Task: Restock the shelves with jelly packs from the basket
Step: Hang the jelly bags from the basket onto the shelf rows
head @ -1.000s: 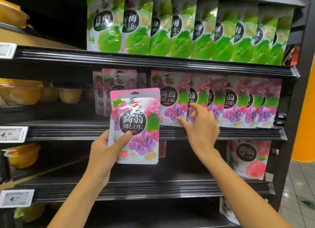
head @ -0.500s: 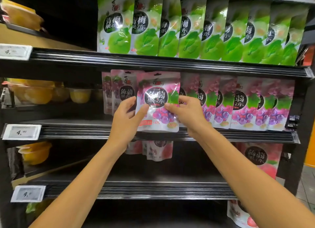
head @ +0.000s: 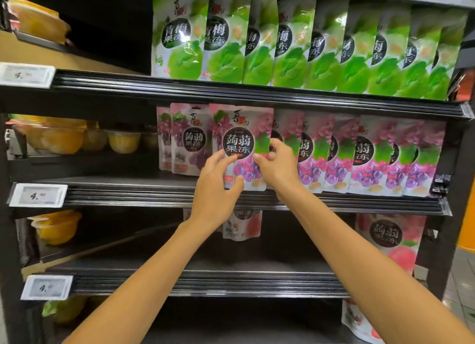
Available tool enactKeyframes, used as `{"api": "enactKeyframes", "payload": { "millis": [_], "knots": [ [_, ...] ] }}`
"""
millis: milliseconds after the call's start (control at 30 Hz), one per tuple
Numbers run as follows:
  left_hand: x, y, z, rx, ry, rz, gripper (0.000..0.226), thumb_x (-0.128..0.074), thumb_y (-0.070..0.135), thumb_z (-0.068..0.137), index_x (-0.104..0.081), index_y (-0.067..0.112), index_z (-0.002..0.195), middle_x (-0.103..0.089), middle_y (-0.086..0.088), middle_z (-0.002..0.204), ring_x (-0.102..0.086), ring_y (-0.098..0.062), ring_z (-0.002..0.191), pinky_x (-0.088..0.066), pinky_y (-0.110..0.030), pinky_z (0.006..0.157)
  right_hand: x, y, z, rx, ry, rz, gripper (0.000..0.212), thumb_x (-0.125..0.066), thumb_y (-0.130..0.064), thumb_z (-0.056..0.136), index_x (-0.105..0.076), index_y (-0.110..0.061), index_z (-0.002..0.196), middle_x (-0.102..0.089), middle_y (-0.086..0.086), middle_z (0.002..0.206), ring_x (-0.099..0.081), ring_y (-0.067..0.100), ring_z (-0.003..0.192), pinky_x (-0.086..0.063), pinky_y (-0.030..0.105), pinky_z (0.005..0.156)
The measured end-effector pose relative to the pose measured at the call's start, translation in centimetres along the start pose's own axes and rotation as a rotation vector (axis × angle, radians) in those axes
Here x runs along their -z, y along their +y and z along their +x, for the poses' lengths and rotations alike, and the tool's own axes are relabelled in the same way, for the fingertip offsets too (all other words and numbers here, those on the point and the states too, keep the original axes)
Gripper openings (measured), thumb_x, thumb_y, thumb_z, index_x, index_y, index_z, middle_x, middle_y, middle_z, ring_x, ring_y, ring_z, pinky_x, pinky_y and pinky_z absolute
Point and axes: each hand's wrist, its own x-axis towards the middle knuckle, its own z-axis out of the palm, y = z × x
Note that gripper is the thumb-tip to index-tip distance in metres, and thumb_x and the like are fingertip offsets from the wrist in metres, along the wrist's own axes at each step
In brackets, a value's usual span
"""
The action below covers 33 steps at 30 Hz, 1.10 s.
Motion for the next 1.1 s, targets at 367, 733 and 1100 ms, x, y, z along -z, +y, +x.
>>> {"api": "enactKeyframes", "payload": {
  "millis": [367,733,1100],
  "knots": [
    [-0.3,-0.1,-0.3,0.011,0.012,0.068,0.052,-0.058,0.022,0.095,-0.045,0.022,0.145,-0.03,0.001,0.154,-0.032,-0.014,0.141,-0.031,-0.04,0.116,0.2,1.6,-2.1,0.243,0.189,-0.238,0.048,-0.075,-0.01,0.085,-0.052,-0.015,0.127,-0.056,-0.005,0.078,-0.058,0.014,0.07,-0.055,0.036,0.072],
    [1.2,-0.4,-3.5,-0.073,0.033,-0.011,0.042,-0.055,0.016,0.094,-0.056,0.025,0.135,-0.053,0.012,0.136,-0.037,0.001,0.129,-0.022,-0.005,0.104,-0.2,2.6,-5.3,0.314,0.265,-0.133,0.031,-0.068,-0.005,0.087,-0.058,-0.01,0.117,-0.054,0.001,0.108,-0.057,0.008,0.069,-0.044,0.007,0.07],
    [2.2,-7.8,-19.6,0.099,0.011,-0.207,0.032,-0.049,-0.006,0.083,-0.064,0.015,0.102,-0.063,0.008,0.099,-0.059,-0.008,0.097,-0.044,-0.017,0.088,-3.9,14.0,-24.0,-0.017,-0.063,-0.187,0.02,-0.062,-0.002,0.087,-0.063,-0.015,0.102,-0.06,0.005,0.101,-0.057,0.009,0.071,-0.043,0.01,0.071]
  ]
}}
